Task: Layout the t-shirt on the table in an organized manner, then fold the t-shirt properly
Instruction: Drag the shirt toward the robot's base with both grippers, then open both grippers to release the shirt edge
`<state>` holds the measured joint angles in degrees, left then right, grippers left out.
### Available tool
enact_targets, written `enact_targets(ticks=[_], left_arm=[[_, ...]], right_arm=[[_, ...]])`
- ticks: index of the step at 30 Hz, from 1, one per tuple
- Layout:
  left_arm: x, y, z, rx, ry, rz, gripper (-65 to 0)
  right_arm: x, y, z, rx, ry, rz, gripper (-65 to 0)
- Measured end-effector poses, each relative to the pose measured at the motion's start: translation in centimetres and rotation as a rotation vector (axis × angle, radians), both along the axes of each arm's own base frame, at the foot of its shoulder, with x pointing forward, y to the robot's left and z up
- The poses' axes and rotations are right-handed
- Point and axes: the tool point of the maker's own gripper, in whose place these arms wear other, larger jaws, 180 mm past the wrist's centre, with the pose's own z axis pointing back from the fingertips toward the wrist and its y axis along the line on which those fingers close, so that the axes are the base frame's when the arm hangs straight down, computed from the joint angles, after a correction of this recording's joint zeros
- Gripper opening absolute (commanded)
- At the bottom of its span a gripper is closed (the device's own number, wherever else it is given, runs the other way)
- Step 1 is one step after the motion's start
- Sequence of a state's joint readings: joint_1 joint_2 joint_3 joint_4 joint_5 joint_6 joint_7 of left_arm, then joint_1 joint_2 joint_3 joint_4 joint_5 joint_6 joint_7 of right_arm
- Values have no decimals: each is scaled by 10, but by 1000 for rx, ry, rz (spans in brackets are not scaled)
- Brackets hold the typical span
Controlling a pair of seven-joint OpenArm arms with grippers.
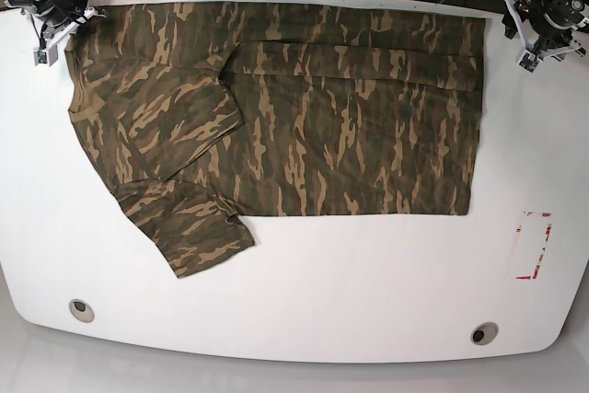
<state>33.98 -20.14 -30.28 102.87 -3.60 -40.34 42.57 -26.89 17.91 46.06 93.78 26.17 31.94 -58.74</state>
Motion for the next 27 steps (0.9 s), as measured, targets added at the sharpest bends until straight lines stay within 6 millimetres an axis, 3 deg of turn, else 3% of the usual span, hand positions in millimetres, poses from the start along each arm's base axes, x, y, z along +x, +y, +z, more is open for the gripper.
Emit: enact_targets(ticks=[6,11,18,27], left_arm=[[1,14,7,25,-19,33,-235],[14,17,14,32,-56,45,-234],[50,17,30,30,-154,43,-235],[96,15,60,35,-288,35,-235]], right_arm=[[-6,-1,-2,-2,17,-8,-394],[-4,-1,0,-7,12,-4,-299],[19,3,30,-75,-64,63,-210],[40,8,62,-150,-128,134,-156]])
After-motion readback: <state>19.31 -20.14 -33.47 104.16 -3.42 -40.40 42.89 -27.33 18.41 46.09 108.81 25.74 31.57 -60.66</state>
